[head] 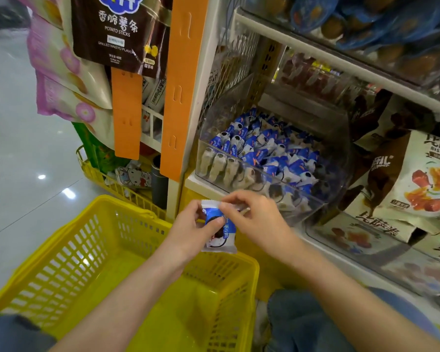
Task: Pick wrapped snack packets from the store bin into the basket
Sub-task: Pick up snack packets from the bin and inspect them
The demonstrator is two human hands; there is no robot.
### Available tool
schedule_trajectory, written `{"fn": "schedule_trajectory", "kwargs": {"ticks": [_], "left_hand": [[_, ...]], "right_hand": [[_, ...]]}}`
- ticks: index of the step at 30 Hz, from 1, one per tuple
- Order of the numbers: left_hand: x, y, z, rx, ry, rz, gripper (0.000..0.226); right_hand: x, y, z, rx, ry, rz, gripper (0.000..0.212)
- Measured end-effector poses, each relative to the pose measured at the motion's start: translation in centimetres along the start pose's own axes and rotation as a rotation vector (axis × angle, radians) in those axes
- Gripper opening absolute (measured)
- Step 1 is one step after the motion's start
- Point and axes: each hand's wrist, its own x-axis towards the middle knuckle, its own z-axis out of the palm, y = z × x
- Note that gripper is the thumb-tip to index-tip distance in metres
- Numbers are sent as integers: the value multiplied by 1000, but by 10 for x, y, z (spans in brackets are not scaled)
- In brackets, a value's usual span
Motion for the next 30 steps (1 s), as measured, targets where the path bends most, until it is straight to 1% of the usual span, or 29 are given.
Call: {"fn": "schedule_trajectory", "kwargs": {"ticks": [1, 4, 6, 8, 10, 12, 13, 16, 18, 22, 24, 26, 28, 30], "left_hand": [[-1, -1, 0, 7, -8, 0, 18], [-3, -2, 0, 11, -35, 1, 20], [-4, -2, -1, 9, -43, 13, 22], [-3, -2, -3, 9, -41, 16, 23], [-3, -2, -3, 7, -26, 17, 17], [-3, -3, -3, 25, -9, 27, 9], [-4, -4, -2, 38, -4, 37, 10], [-4, -7, -2, 36, 29, 62, 28], [-4, -8, -4, 43, 47, 69, 34], [-6, -7, -1, 81, 48, 54, 28], [-6, -5, -2, 53, 27, 48, 25], [-7, -1, -4, -2, -41, 34, 23], [-7, 2, -5, -14, -97, 20, 29], [-8, 4, -3, -10, -62, 35, 30]], "right_hand": [[-1, 2, 3, 53, -10, 41, 13], [1, 7, 4, 279, -60, 158, 18], [1, 7, 3, 409, -84, 204, 19], [1, 7, 4, 431, -71, 208, 17], [0, 8, 5, 363, -44, 158, 18], [-3, 7, 5, 249, -33, 64, 19], [-4, 7, 5, 191, -31, 16, 19], [-7, 6, 4, 47, -37, -137, 14], [-10, 5, 3, -55, -45, -230, 13], [-14, 2, -1, -314, 9, -404, 14], [-15, 1, -3, -331, 47, -445, 14], [-14, -1, -6, -177, 88, -376, 12], [-11, 1, -7, 11, 160, -233, 10], [-5, 3, -8, 174, 203, -58, 8]]}}
